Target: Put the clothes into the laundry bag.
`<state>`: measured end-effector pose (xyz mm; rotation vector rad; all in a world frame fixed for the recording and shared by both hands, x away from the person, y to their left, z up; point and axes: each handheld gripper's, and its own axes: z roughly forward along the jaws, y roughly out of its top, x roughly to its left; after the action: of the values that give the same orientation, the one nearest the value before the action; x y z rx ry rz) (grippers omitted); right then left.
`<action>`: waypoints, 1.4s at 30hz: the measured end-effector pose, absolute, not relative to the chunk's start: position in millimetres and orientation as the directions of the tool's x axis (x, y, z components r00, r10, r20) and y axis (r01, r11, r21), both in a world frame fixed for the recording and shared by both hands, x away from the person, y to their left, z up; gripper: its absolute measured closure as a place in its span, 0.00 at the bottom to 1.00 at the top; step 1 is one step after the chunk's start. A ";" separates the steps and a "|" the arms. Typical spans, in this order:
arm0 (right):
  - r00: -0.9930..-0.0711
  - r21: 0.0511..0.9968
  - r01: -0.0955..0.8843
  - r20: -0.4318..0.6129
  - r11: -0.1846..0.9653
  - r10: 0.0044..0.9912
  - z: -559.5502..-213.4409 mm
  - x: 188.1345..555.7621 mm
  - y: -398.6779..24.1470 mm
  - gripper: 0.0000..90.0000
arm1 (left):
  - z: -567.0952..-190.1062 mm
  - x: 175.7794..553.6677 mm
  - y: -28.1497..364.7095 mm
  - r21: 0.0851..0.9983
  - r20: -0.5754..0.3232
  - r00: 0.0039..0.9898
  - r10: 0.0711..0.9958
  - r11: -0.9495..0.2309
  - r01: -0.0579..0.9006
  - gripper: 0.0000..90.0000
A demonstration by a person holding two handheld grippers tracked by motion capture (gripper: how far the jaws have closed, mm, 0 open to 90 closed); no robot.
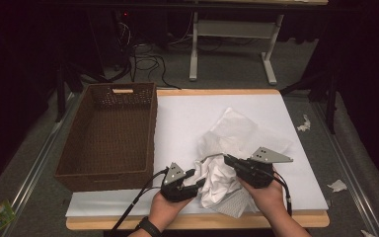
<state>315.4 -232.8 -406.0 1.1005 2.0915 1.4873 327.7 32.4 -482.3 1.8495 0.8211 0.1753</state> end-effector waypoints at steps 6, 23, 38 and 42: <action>-0.641 0.907 0.391 0.148 0.155 0.753 -408.1 316.1 -231.8 0.99 | -482.9 333.9 23.2 0.823 -0.246 0.759 0.602 -0.284 0.492 0.85; -0.643 0.911 0.388 0.157 0.142 0.750 -406.3 316.3 -229.9 0.99 | -461.9 363.9 -14.8 0.876 -0.169 0.763 0.624 -0.259 0.406 0.96; -0.643 0.911 0.386 0.153 0.145 0.751 -406.0 316.1 -233.3 0.99 | -460.1 327.4 41.6 0.917 -0.209 0.767 0.607 -0.151 0.370 0.57; -0.640 0.911 0.387 0.153 0.144 0.753 -405.7 316.1 -233.0 0.99 | -468.5 327.4 39.5 0.897 -0.213 0.770 0.602 -0.191 0.398 0.45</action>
<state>316.1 -233.0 -405.7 1.0982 2.0870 1.4950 327.4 39.5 -468.5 1.8167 0.7734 0.2220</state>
